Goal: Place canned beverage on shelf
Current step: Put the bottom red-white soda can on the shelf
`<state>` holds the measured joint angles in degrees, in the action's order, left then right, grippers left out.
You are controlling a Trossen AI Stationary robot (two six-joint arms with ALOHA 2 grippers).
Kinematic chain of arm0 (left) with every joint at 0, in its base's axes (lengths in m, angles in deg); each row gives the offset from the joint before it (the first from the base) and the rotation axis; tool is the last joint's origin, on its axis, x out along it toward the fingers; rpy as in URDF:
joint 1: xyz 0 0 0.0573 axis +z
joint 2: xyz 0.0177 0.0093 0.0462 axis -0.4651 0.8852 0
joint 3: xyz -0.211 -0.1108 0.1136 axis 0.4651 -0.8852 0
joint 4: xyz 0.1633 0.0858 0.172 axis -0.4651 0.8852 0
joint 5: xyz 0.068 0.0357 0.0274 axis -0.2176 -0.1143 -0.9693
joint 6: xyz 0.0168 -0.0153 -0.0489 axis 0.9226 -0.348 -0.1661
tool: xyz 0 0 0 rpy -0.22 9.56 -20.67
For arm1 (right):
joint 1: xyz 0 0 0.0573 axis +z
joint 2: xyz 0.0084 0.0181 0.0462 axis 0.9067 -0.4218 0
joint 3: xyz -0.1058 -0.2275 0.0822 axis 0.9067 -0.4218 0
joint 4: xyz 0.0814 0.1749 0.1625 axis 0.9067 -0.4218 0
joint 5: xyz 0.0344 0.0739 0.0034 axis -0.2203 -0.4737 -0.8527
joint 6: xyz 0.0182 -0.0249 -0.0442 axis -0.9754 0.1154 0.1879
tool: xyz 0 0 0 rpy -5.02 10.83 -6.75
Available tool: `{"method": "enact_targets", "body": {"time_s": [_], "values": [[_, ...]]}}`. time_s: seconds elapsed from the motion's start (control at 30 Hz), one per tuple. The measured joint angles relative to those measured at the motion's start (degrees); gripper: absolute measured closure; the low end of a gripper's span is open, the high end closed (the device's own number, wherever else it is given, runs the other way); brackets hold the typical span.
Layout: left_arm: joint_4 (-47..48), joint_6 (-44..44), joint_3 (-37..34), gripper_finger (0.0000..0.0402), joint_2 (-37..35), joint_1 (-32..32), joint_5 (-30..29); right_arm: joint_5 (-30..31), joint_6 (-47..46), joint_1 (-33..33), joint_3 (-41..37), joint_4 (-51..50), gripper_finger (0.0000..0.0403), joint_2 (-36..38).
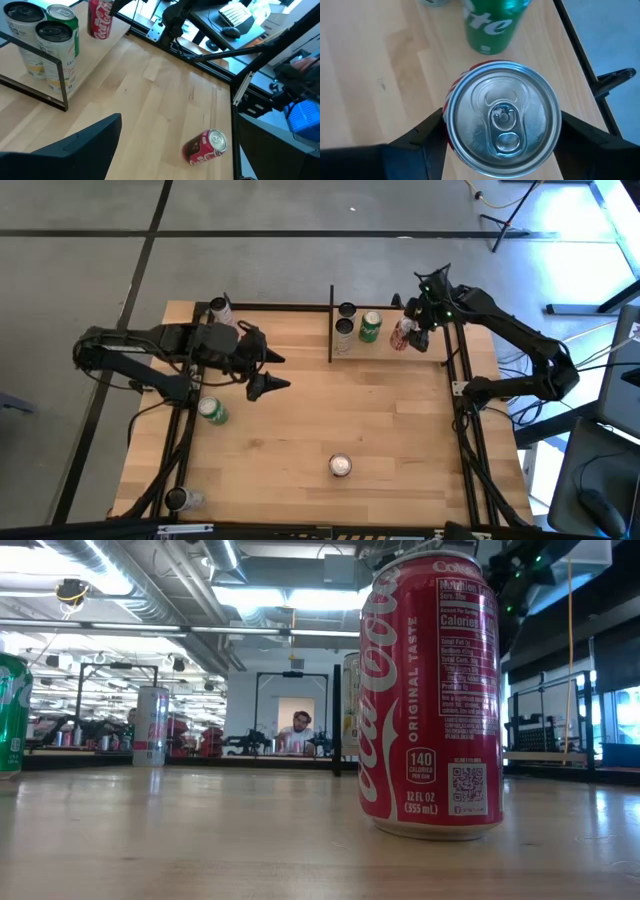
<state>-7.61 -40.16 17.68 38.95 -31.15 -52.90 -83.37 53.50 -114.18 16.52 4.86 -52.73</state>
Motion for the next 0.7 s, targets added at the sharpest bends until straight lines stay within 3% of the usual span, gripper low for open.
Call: {"method": "enact_targets", "body": {"time_s": [0.37, 0.7], "values": [[-0.4, 3.4, 0.0, 0.0026, 0.0, 5.2, 2.3, -0.9, 1.9, -1.2, 0.1, 4.9, 0.0142, -7.3], [-0.4, 3.9, 0.0, 0.0026, 0.0, 5.8, 2.1, -2.1, 1.7, -1.5, 0.2, 7.1, 0.0142, -8.4]]}}
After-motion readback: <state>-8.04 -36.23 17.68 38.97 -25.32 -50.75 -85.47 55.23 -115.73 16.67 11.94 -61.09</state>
